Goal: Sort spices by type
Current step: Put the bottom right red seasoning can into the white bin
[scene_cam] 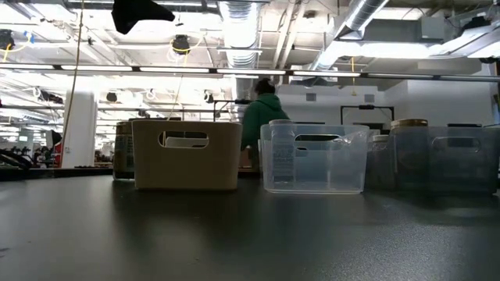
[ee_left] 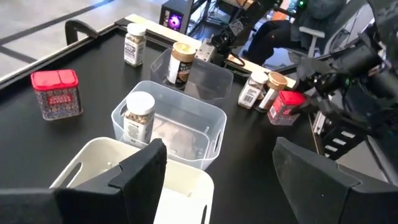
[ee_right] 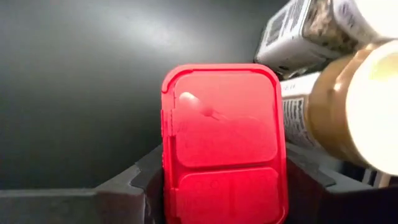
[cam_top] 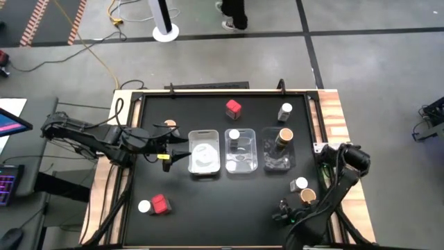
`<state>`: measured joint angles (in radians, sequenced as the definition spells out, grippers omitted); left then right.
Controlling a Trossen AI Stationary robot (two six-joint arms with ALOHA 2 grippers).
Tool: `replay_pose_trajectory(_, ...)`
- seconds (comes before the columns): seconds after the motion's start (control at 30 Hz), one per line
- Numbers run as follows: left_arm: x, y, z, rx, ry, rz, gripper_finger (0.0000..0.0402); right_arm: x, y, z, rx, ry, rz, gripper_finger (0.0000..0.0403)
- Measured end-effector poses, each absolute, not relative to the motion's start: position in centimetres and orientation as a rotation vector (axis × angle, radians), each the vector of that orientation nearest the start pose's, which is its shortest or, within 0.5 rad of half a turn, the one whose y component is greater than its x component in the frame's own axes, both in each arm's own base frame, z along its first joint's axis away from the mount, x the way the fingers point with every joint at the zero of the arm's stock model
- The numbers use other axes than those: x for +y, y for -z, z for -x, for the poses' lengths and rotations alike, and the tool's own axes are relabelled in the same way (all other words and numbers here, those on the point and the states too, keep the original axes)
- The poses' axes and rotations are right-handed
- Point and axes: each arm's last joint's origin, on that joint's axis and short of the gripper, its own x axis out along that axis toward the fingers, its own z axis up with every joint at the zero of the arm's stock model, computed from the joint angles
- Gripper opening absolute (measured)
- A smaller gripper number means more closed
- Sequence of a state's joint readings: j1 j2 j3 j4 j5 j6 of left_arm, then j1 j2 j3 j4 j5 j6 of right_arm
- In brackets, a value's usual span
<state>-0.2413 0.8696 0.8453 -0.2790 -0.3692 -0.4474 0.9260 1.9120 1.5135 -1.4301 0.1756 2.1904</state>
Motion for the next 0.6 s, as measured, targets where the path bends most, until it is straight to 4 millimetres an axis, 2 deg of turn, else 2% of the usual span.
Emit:
replay_pose_trajectory(0.23,-3.4,-33.1,-18.4,0.263,-0.185,0.226,0.0283,24.2,-24.6,-21.7,1.168,1.06,-0.742,0.0239)
replay_pose_trajectory(0.43,-3.4,-33.1,-18.4,0.269,-0.171,0.129,0.0283,22.2,-28.1,-24.3,1.074,0.949,-0.668,0.0239)
replay_pose_trajectory(0.6,-3.4,-33.2,-18.4,0.256,-0.172,0.155,0.0283,19.4,-31.2,-26.6,1.023,0.914,-0.582,0.0239)
